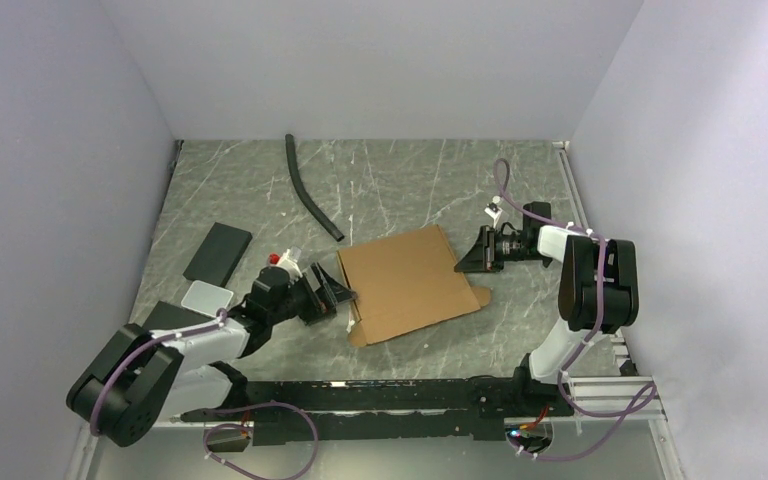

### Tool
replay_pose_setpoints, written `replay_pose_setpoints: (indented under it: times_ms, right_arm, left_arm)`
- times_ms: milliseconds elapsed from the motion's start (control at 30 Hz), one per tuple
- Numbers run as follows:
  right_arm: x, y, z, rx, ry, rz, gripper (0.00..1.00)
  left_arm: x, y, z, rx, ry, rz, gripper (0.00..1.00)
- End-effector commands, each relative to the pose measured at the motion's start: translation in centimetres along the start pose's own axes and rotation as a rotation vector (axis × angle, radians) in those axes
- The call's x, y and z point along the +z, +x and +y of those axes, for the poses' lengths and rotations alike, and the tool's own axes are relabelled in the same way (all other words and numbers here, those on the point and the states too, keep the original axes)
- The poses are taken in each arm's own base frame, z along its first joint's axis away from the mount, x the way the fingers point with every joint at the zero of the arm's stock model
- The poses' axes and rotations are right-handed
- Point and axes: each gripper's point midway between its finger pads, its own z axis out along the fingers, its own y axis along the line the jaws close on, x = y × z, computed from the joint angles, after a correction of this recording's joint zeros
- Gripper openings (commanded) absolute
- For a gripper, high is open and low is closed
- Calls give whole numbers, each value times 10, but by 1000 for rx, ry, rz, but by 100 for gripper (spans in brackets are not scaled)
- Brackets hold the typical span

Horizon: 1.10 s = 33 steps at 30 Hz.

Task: Fold the paper box

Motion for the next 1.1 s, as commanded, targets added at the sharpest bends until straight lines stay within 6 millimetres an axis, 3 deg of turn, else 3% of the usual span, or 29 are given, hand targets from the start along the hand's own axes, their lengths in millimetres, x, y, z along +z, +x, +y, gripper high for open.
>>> replay_pose_setpoints:
  times_ms: [0,433,667,767,833,1067]
  right_arm:
    - [-1,1,-20,12,53,0,15]
    - [-1,5,-26,55,38,8,15]
    - [-1,5,-26,61,28,16,20]
    - [-4,2,-21,42,14,14,29]
    - [-9,-5,-16,6,14,2,38]
    - [-52,-45,12,-321,134,-77,83]
  left_arm:
    - [4,1,-4,-23,52,3,99]
    - [25,1,-22,-79,157,38,98]
    - [41,9,-33,-172,231,112,70]
    - [45,11,-39,-218,268,126,52]
    - [44,9,-42,-241,290,121,46]
    - [40,2,-52,-308,288,109,44]
